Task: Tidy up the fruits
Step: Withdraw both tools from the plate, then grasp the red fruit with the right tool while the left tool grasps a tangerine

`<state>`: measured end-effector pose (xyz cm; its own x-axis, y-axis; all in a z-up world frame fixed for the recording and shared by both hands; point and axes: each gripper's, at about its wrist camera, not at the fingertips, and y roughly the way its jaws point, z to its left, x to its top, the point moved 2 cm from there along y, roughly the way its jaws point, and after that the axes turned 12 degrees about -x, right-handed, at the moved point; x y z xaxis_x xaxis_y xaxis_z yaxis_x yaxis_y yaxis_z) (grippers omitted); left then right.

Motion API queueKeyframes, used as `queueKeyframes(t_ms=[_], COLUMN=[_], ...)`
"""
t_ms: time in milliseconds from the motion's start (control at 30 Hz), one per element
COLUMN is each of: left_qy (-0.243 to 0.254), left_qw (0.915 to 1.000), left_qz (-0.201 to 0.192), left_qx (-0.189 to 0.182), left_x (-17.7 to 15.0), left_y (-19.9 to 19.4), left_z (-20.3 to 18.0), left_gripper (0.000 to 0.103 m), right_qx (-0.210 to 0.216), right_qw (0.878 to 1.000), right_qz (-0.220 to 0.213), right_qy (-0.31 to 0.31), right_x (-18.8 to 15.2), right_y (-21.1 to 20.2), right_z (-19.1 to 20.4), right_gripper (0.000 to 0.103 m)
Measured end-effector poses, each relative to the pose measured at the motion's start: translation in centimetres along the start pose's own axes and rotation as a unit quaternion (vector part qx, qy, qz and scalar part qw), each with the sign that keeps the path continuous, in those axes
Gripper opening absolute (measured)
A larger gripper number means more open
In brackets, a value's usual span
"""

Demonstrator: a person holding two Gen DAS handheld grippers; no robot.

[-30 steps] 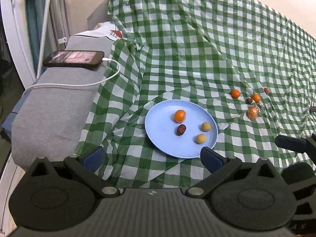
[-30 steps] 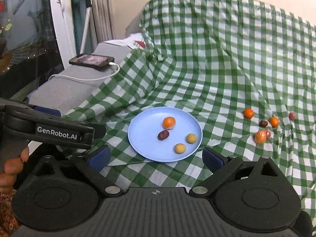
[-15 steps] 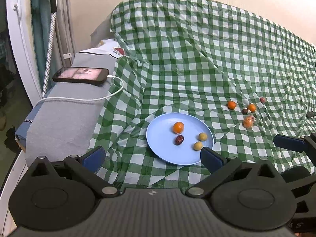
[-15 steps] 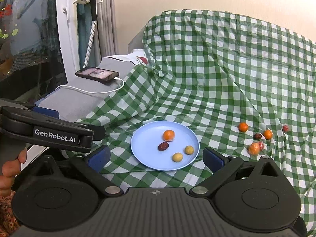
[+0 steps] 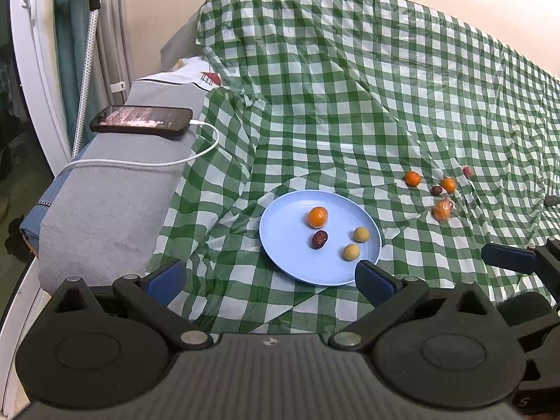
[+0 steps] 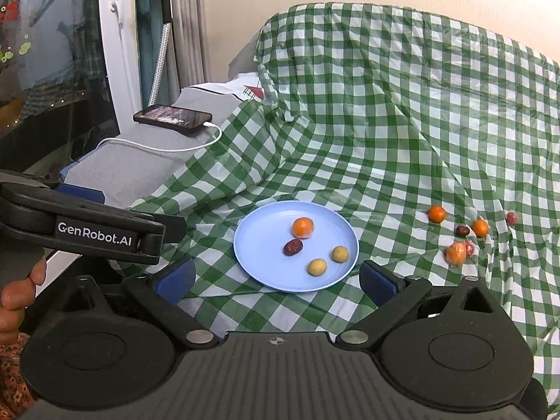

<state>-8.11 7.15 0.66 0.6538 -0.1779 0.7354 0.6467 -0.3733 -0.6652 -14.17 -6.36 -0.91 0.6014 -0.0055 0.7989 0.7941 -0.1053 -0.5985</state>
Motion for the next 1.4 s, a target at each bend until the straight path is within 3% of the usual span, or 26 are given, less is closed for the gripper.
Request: queueKeyframes(t_ms=[500, 767, 1100, 1267, 1400], left_qy=[-0.004, -0.006, 0.003, 0.046, 0.092], left_qw=[0.9996, 0.9992, 0.9963, 0.9909, 0.981], left_qz=[0.025, 0.039, 0.066, 0.084, 0.102], left_qx=[0.007, 0.004, -0.056, -0.094, -0.137], left_x=[0.1, 1.5, 5.9, 8.4, 9.9], left_y=[2.1, 4.0, 9.9, 15.0, 19.7], left_z=[0.2, -0.5, -5.2, -9.7, -13.8], left_gripper=[0.103, 0.103, 0.103, 0.103, 0.103], right_qx=[0.001, -0.03, -0.137, -0.204, -0.241], right_qw=[1.0, 0.998, 0.983, 0.966, 0.954], right_qz=[0.03, 0.037, 0.044, 0.041, 0.03], right_qy=[0.008, 0.042, 0.115, 0.154, 0.174], right_x=[-0.3, -0.4, -1.3, -1.3, -0.9], right_y=[2.4, 3.9, 6.3, 8.9, 12.2], right_z=[-0.3, -3.2, -13.3, -20.8, -27.0], right_gripper=[0.099, 0.1, 0.1, 0.1, 0.099])
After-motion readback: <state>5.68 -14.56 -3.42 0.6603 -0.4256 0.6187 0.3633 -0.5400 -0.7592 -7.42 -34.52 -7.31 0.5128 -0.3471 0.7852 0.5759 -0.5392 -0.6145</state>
